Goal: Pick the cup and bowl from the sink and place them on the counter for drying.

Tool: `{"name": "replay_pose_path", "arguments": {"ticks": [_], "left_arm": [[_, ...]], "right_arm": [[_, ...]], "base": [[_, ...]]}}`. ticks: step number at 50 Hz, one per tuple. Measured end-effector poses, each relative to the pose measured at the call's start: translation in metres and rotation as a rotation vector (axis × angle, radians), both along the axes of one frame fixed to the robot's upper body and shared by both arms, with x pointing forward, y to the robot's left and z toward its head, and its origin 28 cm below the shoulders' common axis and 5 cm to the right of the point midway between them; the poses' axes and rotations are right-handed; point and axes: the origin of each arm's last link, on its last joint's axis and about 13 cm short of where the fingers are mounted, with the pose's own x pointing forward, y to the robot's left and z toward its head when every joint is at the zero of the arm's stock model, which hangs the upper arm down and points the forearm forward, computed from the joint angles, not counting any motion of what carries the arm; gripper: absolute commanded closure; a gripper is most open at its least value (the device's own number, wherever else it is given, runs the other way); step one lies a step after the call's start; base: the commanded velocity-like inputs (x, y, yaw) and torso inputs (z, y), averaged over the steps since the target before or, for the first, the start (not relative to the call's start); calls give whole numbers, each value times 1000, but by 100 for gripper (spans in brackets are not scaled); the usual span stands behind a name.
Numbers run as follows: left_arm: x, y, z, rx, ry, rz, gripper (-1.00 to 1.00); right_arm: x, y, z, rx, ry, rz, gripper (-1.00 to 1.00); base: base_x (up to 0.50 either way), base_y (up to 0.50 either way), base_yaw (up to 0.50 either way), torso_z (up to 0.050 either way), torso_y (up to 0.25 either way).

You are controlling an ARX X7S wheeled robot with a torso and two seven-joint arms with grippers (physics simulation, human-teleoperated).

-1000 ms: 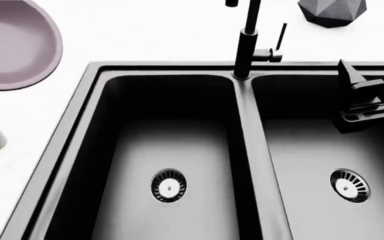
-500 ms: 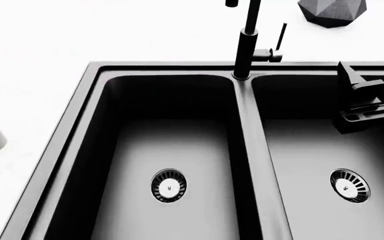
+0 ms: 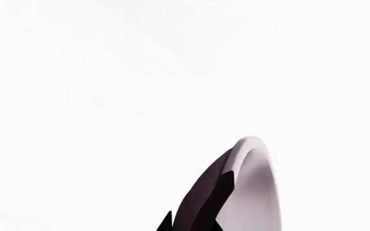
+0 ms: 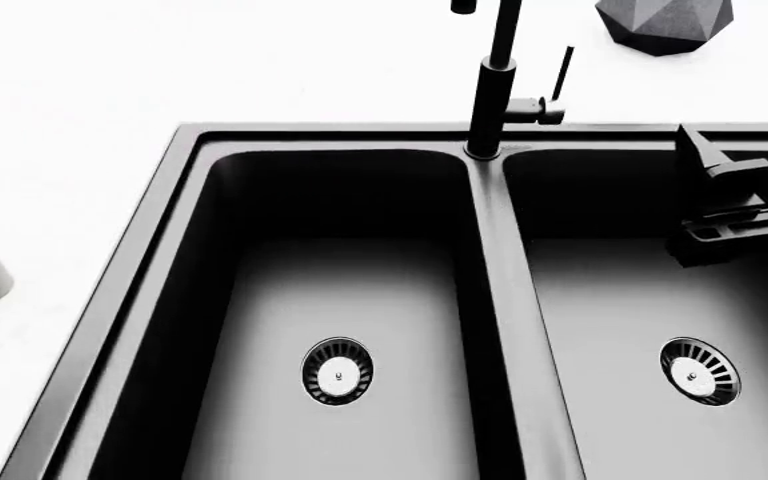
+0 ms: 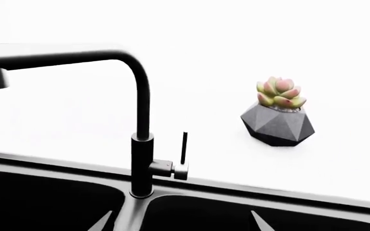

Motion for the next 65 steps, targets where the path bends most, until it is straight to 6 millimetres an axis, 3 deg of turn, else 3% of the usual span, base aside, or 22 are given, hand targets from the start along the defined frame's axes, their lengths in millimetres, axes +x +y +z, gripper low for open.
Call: {"name": "replay_pose_path", "arguments": {"ticks": [28, 35, 49, 65], "left_arm": [[-27, 33, -60, -293, 117, 120, 100], [-31, 33, -71, -329, 135, 148, 100], [-33, 35, -97, -393, 192, 165, 100], [-35, 40, -113, -432, 212, 169, 100]], "right_arm": [[0, 0, 0, 22, 5, -3, -100], [0, 0, 0, 28, 5, -6, -100], [9, 2, -35, 30, 11, -3, -100], [8, 3, -47, 46, 22, -1, -100]], "base": [[0, 0, 0, 0, 0], [0, 0, 0, 0, 0], [0, 0, 0, 1, 1], [0, 0, 0, 0, 0]]}}
